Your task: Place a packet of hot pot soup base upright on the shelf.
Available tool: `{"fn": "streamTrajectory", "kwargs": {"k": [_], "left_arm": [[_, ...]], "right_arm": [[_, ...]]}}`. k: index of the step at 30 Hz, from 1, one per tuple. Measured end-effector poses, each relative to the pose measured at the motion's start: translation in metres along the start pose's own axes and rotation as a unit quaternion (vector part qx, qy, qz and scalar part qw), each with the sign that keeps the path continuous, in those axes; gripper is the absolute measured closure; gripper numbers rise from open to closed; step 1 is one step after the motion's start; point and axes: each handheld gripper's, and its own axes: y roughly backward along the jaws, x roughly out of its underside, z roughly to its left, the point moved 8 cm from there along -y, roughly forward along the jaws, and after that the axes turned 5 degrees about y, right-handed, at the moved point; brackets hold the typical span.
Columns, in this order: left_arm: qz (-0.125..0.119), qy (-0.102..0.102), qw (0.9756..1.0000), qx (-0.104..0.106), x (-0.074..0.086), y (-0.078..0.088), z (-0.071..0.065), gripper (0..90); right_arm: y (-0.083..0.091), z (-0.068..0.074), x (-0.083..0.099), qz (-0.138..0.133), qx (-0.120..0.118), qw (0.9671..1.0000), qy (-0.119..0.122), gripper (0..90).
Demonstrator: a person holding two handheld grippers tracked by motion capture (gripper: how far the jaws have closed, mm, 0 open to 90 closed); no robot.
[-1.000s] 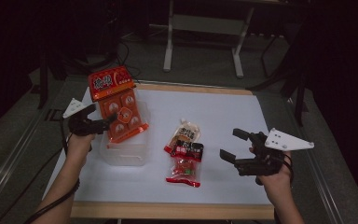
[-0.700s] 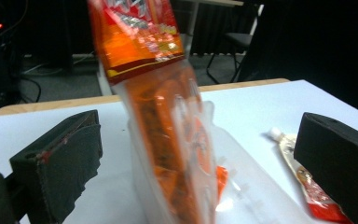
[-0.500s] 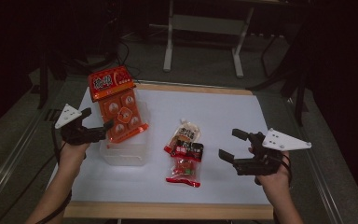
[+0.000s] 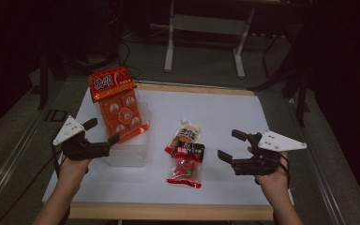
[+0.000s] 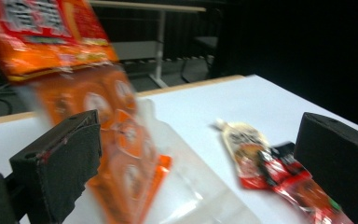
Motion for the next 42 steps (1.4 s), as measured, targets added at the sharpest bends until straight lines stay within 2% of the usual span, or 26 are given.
{"fn": "streamTrajectory", "kwargs": {"k": [6, 7, 8, 9, 10, 13, 14, 16, 18, 19, 21, 24, 25, 26, 28, 31, 35, 39, 42], "left_arm": [[0.001, -0.027, 0.9988, 0.041, 0.002, 0.001, -0.031, 1.4], [0.001, -0.027, 0.9988, 0.041, 0.002, 0.001, -0.031, 1.4], [-0.001, -0.029, 0.9981, 0.054, 0.002, 0.000, -0.040, 1.4], [0.001, -0.027, 0.9977, 0.063, 0.003, 0.000, -0.044, 1.4], [0.002, -0.028, 0.9971, 0.071, 0.004, -0.001, -0.048, 1.4], [0.002, -0.032, 0.9966, 0.076, 0.005, -0.001, -0.052, 1.4], [0.005, -0.041, 0.9949, 0.092, 0.008, -0.003, -0.063, 1.4], [0.004, -0.041, 0.9937, 0.104, 0.011, -0.004, -0.070, 1.4], [0.004, -0.043, 0.9929, 0.110, 0.013, -0.004, -0.074, 1.4], [0.005, -0.051, 0.9913, 0.121, 0.017, -0.006, -0.081, 1.4], [0.007, -0.060, 0.9898, 0.129, 0.020, -0.006, -0.087, 1.4], [0.006, -0.070, 0.9871, 0.144, 0.025, -0.005, -0.096, 1.4], [0.006, -0.070, 0.9871, 0.144, 0.025, -0.005, -0.096, 1.4], [0.014, -0.075, 0.9859, 0.149, 0.030, -0.005, -0.100, 1.4], [0.010, -0.077, 0.9840, 0.160, 0.033, -0.004, -0.104, 1.4], [0.016, -0.083, 0.9831, 0.163, 0.038, -0.004, -0.108, 1.4], [0.026, -0.085, 0.9816, 0.169, 0.047, -0.005, -0.111, 1.4], [0.035, -0.103, 0.9798, 0.168, 0.056, -0.006, -0.114, 1.4], [0.037, -0.104, 0.9791, 0.171, 0.061, -0.006, -0.116, 1.4]], "right_arm": [[-0.002, 0.000, 0.003, 0.006, 0.002, 1.0000, 0.006, 15.3], [-0.002, 0.000, 0.003, 0.006, 0.002, 1.0000, 0.006, 15.3], [-0.002, 0.000, 0.003, 0.005, 0.002, 1.0000, 0.005, 15.4], [-0.003, -0.001, 0.004, 0.005, 0.003, 0.9999, 0.009, 19.1], [-0.003, -0.002, 0.004, 0.006, 0.002, 0.9999, 0.008, 19.0], [-0.004, -0.003, 0.005, 0.003, -0.003, 0.9999, 0.010, 19.0], [-0.006, -0.003, 0.007, 0.008, -0.008, 0.9998, 0.015, 20.4], [-0.009, -0.004, 0.009, 0.013, -0.010, 0.9998, 0.015, 19.1], [-0.012, -0.005, 0.013, 0.022, -0.012, 0.9997, 0.007, 17.6], [-0.013, -0.005, 0.015, 0.025, -0.013, 0.9996, 0.005, 16.0], [-0.017, -0.007, 0.020, 0.033, -0.011, 0.9994, 0.000, 14.8], [-0.023, -0.010, 0.027, 0.043, -0.015, 0.9988, -0.018, 14.1], [-0.023, -0.010, 0.027, 0.043, -0.015, 0.9988, -0.018, 14.1], [-0.027, -0.012, 0.032, 0.054, -0.020, 0.9979, -0.029, 13.2], [-0.031, -0.014, 0.037, 0.062, -0.018, 0.9974, -0.032, 11.2], [-0.037, -0.016, 0.043, 0.067, -0.029, 0.9967, -0.036, 10.0], [-0.046, -0.021, 0.055, 0.083, -0.026, 0.9957, -0.035, 10.2], [-0.053, -0.028, 0.065, 0.089, -0.021, 0.9951, -0.037, 13.9], [-0.057, -0.031, 0.071, 0.096, -0.020, 0.9945, -0.036, 14.7]]}}
